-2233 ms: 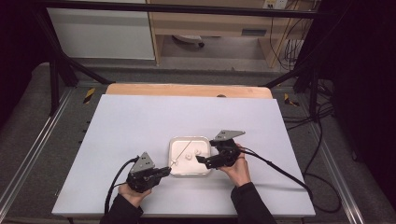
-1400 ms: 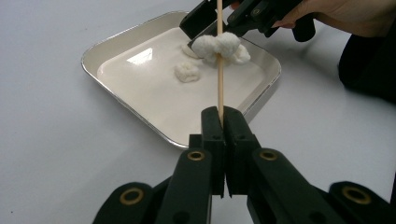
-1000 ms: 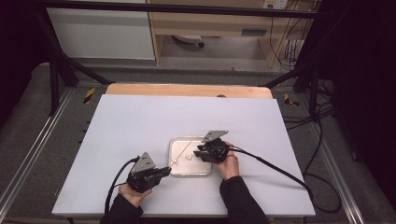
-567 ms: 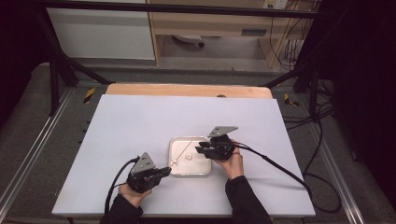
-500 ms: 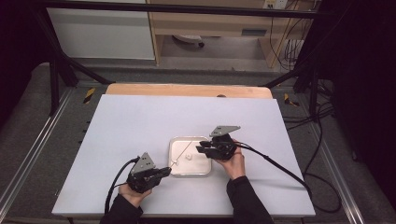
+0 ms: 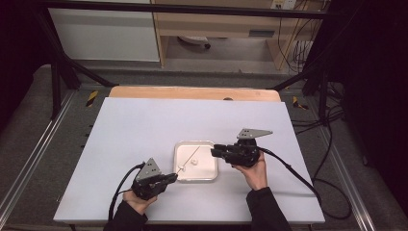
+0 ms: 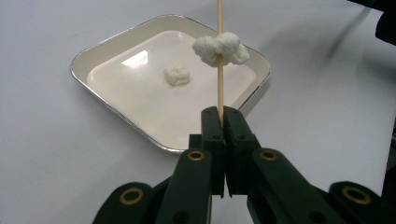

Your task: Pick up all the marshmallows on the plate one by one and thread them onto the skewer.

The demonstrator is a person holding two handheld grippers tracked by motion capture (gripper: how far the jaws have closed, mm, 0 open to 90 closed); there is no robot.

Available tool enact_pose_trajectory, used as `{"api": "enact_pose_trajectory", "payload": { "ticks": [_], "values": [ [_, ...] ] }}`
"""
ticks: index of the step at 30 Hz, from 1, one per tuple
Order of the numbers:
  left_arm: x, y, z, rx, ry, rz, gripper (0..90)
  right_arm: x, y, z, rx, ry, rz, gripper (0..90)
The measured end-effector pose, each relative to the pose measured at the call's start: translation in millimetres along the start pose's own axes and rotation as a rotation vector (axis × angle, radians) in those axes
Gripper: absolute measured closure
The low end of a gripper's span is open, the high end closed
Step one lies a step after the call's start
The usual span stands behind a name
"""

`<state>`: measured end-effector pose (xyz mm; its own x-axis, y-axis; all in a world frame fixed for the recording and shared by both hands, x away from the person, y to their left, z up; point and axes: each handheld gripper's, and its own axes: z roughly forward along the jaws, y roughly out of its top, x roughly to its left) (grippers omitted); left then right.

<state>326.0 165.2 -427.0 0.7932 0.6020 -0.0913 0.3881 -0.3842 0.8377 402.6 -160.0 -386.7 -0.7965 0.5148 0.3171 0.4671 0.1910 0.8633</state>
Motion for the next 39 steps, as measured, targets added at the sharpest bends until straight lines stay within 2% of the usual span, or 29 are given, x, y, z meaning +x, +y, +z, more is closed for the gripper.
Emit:
{"api": "enact_pose_trajectory", "payload": {
  "ticks": [8,15,22,39],
  "values": [
    [-4.0,0.8,0.1,-0.011,-0.018,0.021,88.3,4.1,9.2,-16.0,-0.084,0.076,0.046,70.3],
    [-8.2,1.7,0.3,-0.016,-0.028,0.041,88.3,4.0,12.8,-16.4,-0.132,0.141,0.093,70.3],
    [-11.5,2.2,0.7,-0.02,-0.038,0.055,88.3,3.0,10.9,-5.8,-0.127,0.177,0.127,70.5],
    [-13.0,2.2,0.1,-0.035,-0.043,0.06,88.3,3.9,3.9,9.7,-0.094,0.225,0.155,72.0]
  ]
}}
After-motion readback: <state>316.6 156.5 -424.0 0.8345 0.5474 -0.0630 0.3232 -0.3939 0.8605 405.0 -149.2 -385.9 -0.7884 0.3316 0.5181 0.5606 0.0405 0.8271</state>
